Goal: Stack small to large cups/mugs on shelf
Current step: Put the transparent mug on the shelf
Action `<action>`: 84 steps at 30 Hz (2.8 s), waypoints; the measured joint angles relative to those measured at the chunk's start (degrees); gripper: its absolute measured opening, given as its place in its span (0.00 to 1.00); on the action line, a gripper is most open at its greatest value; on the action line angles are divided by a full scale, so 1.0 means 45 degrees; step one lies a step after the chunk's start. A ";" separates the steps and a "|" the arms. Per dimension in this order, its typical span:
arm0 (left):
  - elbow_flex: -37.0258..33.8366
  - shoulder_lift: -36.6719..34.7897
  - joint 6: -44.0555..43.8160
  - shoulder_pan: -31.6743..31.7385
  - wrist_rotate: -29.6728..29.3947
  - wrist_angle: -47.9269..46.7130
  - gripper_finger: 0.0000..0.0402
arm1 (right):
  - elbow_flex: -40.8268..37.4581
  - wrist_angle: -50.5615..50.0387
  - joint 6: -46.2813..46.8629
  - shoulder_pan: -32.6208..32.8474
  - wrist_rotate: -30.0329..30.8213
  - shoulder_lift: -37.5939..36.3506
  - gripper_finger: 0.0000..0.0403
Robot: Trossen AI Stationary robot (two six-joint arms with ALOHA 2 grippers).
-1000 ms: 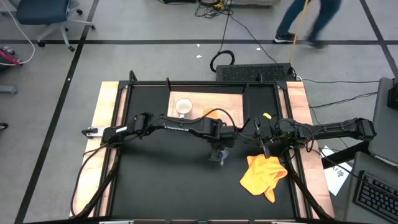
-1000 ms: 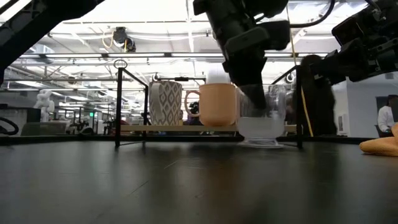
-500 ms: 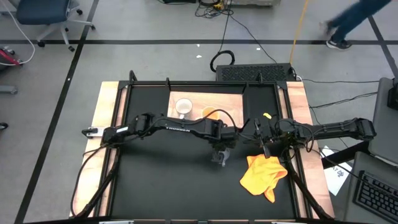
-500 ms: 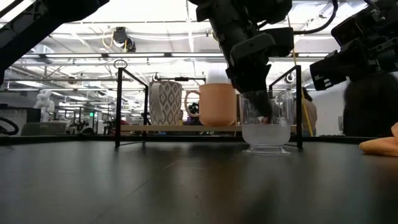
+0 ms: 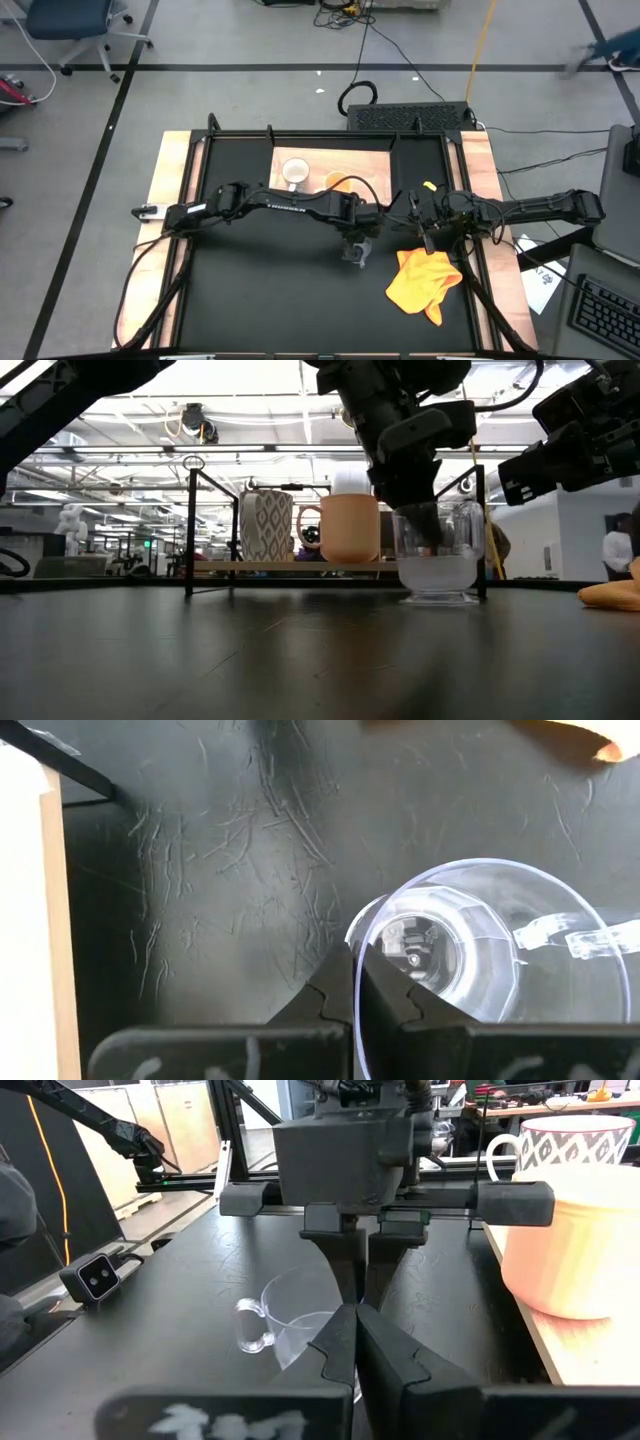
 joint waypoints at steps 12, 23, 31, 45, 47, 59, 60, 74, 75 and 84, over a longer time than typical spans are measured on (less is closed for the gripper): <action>-0.1317 -0.0146 -0.0289 -0.0035 0.0000 0.1145 0.00 | 0.0000 -0.0047 0.0005 0.0000 0.0005 -0.0005 0.00; -0.1690 -0.0097 -0.0099 -0.0141 0.0038 0.1642 0.01 | 0.0000 -0.0049 0.0005 0.0000 0.0002 0.0000 0.00; -0.1719 -0.0165 -0.0138 -0.0160 0.0083 0.1669 0.05 | 0.0000 -0.0049 0.0004 0.0004 0.0000 -0.0003 0.00; -0.1778 -0.0201 -0.0163 -0.0232 0.0100 0.1842 0.11 | 0.0000 -0.0102 0.0005 0.0005 0.0000 -0.0003 0.00; -0.1787 -0.0180 -0.0194 -0.0259 0.0157 0.1852 0.15 | 0.0000 -0.0107 0.0005 0.0005 0.0005 0.0000 0.00; -0.1807 -0.0136 0.0046 -0.0389 -0.0005 0.1884 0.33 | 0.0000 -0.0107 0.0005 0.0005 0.0000 -0.0001 0.00; -0.1807 -0.0143 0.0050 -0.0389 -0.0005 0.1898 0.34 | 0.0000 -0.0107 0.0005 0.0005 0.0000 -0.0003 0.00; -0.1356 -0.0180 -0.0070 -0.0389 -0.0015 0.1053 0.37 | 0.0000 -0.0141 0.0005 0.0005 0.0004 -0.0005 0.00; -0.1223 -0.0190 -0.0136 -0.0391 -0.0018 0.0906 0.37 | 0.0000 -0.0141 0.0005 0.0005 0.0000 0.0000 0.00; -0.0230 -0.0228 -0.0289 -0.0530 -0.0049 0.0136 0.37 | 0.0000 -0.0238 0.0005 0.0004 0.0000 0.0000 0.00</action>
